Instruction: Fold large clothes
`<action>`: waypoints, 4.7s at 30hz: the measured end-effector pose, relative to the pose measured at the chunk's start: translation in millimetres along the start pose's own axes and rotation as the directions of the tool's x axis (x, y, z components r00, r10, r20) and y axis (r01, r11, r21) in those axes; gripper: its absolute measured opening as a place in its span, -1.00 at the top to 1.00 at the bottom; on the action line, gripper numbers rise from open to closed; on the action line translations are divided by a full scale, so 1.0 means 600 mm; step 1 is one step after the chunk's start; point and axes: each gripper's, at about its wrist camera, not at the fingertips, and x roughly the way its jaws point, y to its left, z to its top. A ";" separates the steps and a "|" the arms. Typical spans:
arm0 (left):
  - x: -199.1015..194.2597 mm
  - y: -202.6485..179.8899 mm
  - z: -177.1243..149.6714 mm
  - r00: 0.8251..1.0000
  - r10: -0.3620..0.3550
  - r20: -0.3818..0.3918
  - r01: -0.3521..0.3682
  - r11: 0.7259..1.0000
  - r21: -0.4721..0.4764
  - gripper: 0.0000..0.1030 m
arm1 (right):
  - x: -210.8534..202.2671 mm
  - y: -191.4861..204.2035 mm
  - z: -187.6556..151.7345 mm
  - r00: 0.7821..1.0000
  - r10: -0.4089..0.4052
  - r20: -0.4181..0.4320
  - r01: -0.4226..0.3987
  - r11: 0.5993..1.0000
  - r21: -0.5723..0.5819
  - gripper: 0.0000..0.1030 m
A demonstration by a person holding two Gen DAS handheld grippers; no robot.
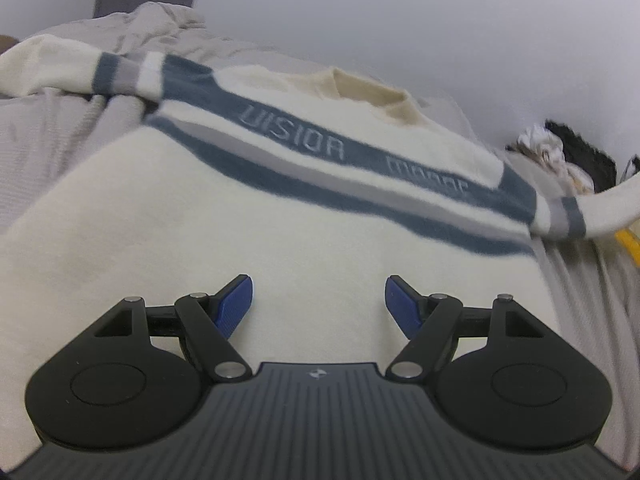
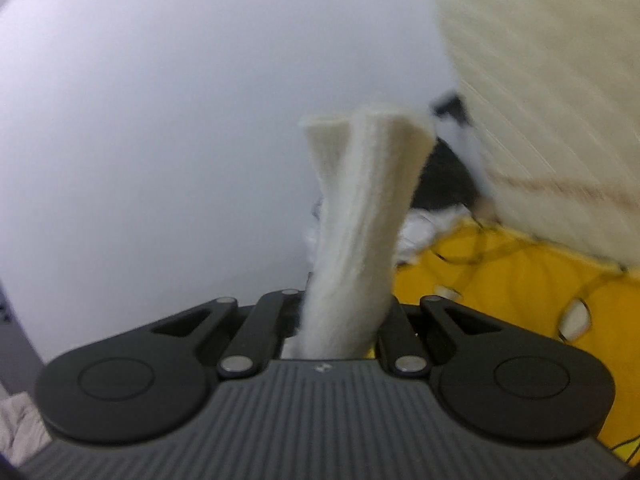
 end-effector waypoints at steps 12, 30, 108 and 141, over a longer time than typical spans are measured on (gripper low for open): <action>-0.114 0.099 0.072 0.987 -0.015 0.159 0.032 0.993 -0.110 -0.50 | -0.185 0.328 -0.019 0.934 0.351 0.065 -0.316 0.898 -0.307 0.80; -0.137 0.237 0.090 0.978 0.055 0.200 0.004 0.960 -0.281 -0.50 | -0.348 0.547 -0.487 0.770 0.502 -0.394 -0.638 0.591 -0.493 0.75; 0.058 0.641 0.266 0.945 0.241 0.221 -0.053 0.779 -0.624 -0.34 | -0.305 0.374 -0.597 0.663 0.499 -0.558 -0.599 0.801 0.004 -0.48; -0.012 0.697 0.516 0.829 0.410 0.381 -0.183 0.842 -0.508 0.79 | -0.315 0.410 -0.601 0.693 0.409 -0.593 -0.579 0.806 -0.121 -0.61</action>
